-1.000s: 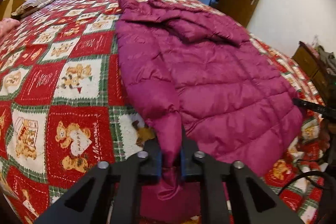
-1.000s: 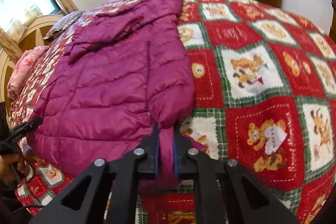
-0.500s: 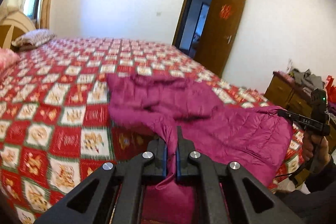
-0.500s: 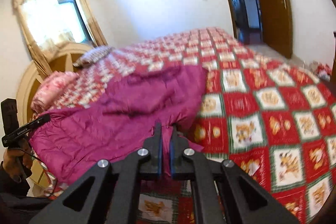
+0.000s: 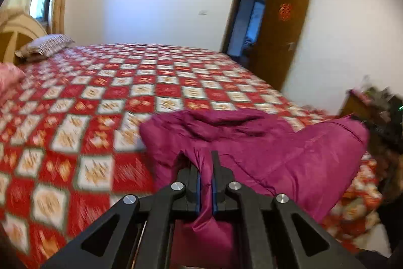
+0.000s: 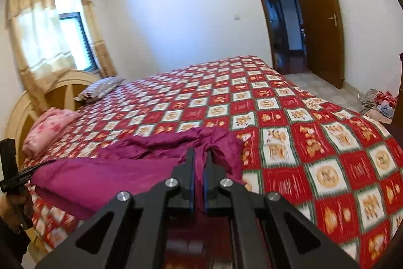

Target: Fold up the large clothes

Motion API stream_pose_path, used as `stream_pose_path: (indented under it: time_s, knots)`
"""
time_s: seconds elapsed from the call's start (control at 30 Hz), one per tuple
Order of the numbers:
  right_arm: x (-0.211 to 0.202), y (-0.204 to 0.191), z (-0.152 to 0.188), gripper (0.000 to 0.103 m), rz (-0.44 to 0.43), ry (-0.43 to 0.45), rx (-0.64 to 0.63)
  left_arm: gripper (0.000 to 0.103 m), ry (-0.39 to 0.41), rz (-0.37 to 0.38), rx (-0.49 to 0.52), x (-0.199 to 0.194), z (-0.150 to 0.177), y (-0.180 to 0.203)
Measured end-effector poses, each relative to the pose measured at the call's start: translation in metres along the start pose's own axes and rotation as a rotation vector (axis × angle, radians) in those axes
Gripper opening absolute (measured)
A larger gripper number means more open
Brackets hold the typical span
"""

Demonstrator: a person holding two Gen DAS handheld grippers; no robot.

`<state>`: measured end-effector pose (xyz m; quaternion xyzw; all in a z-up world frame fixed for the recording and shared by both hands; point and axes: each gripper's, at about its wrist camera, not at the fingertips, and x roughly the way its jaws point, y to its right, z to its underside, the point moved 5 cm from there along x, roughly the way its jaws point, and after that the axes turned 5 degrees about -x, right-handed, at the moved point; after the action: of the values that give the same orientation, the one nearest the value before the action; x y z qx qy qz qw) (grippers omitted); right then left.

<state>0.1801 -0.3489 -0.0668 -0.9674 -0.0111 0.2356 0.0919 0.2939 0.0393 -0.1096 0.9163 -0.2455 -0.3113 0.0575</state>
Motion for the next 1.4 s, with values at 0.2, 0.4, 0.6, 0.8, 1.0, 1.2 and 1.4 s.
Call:
stream_pose_path:
  time_s: [0.2,0.4,0.6,0.8,1.0,1.2,1.4]
  knots:
    - [0.081,0.019,-0.023,0.006,0.050,-0.054,0.032,0.021,-0.001,-0.054,-0.045,0.062,-0.038,-0.026]
    - [0.143,0.037,-0.018,0.006,0.109,-0.123,0.037,0.101,0.087,-0.213,-0.019,0.084,-0.059,-0.042]
    - [0.179,0.039,-0.017,0.064,0.205,-0.125,0.004,0.101,0.074,-0.323,-0.094,0.095,-0.063,-0.063]
    - [0.167,-0.002,-0.024,0.064,0.198,-0.069,-0.086,0.101,0.112,-0.394,-0.040,0.086,-0.054,-0.040]
    - [0.191,-0.089,-0.002,0.052,0.035,-0.191,-0.243,0.101,0.069,-0.311,0.037,0.112,-0.050,0.009]
    - [0.233,-0.115,0.015,0.052,0.046,-0.267,-0.307,0.101,0.000,-0.288,0.084,0.158,-0.044,0.033]
    - [0.256,-0.099,0.024,0.052,0.096,-0.289,-0.287,0.101,-0.070,-0.318,-0.005,0.201,-0.026,0.005]
